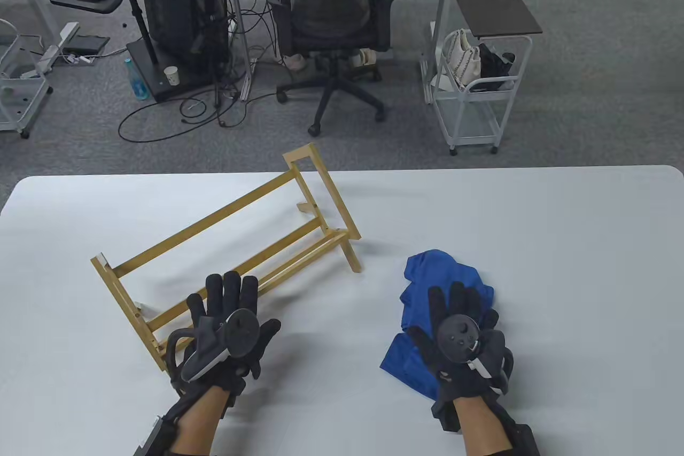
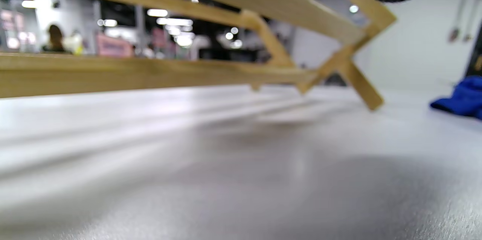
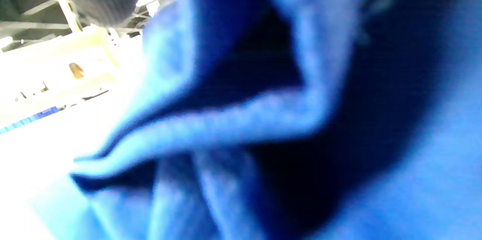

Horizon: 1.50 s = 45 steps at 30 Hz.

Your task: Hang t-shirt on book rack

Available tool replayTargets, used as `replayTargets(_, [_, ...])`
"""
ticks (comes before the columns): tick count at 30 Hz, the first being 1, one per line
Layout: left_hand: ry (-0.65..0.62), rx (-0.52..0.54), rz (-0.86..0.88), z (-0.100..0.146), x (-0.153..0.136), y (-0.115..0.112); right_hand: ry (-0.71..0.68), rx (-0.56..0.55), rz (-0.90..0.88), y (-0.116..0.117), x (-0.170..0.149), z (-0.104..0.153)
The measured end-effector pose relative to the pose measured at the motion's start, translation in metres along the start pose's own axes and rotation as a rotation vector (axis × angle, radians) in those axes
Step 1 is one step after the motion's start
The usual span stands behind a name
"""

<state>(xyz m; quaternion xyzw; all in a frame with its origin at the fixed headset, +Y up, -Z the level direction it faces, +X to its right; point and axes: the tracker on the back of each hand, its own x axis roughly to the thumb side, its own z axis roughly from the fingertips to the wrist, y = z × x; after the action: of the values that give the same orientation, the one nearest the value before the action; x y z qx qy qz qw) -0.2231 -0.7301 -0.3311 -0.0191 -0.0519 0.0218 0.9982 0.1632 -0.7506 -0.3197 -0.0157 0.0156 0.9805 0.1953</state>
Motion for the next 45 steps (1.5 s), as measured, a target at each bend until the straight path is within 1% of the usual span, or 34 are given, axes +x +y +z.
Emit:
replayTargets(3, [-0.008, 0.006, 0.006, 0.001, 0.000, 0.000, -0.004, 0.002, 0.024, 0.002, 0.000, 0.001])
replayTargets(10, [-0.026, 0.011, 0.038, 0.002, 0.000, 0.000, -0.008, 0.009, 0.009, 0.002, -0.002, -0.001])
replayTargets(15, [-0.024, -0.016, 0.026, 0.001, 0.001, -0.002, -0.002, 0.021, -0.004, 0.002, -0.004, -0.002])
replayTargets(21, [-0.013, -0.015, 0.041, 0.001, 0.000, -0.003, 0.026, 0.030, -0.037, 0.002, -0.007, -0.005])
replayTargets(24, [-0.009, -0.018, 0.032, 0.001, 0.001, -0.004, 0.062, 0.019, -0.019, 0.004, -0.009, -0.007])
replayTargets(27, [-0.008, -0.018, 0.044, 0.001, 0.000, -0.004, 0.094, 0.026, -0.038, 0.006, -0.010, -0.011])
replayTargets(29, [-0.007, -0.019, 0.043, 0.001, 0.000, -0.004, 0.115, 0.042, -0.036, 0.009, -0.010, -0.013])
replayTargets(32, [-0.008, -0.019, 0.037, 0.001, 0.000, -0.004, 0.167, 0.110, -0.033, 0.017, -0.010, -0.019])
replayTargets(35, [-0.010, -0.020, 0.033, 0.002, 0.000, -0.003, 0.203, 0.186, 0.006, 0.024, -0.010, -0.023])
replayTargets(39, [-0.011, -0.020, 0.038, 0.001, 0.000, -0.003, 0.227, 0.206, 0.039, 0.029, -0.010, -0.026])
replayTargets(42, [-0.012, -0.018, 0.039, 0.001, 0.000, -0.003, 0.219, 0.210, 0.058, 0.031, -0.009, -0.027])
replayTargets(45, [-0.013, -0.019, 0.037, 0.001, 0.001, -0.004, 0.215, 0.189, 0.091, 0.031, -0.007, -0.027])
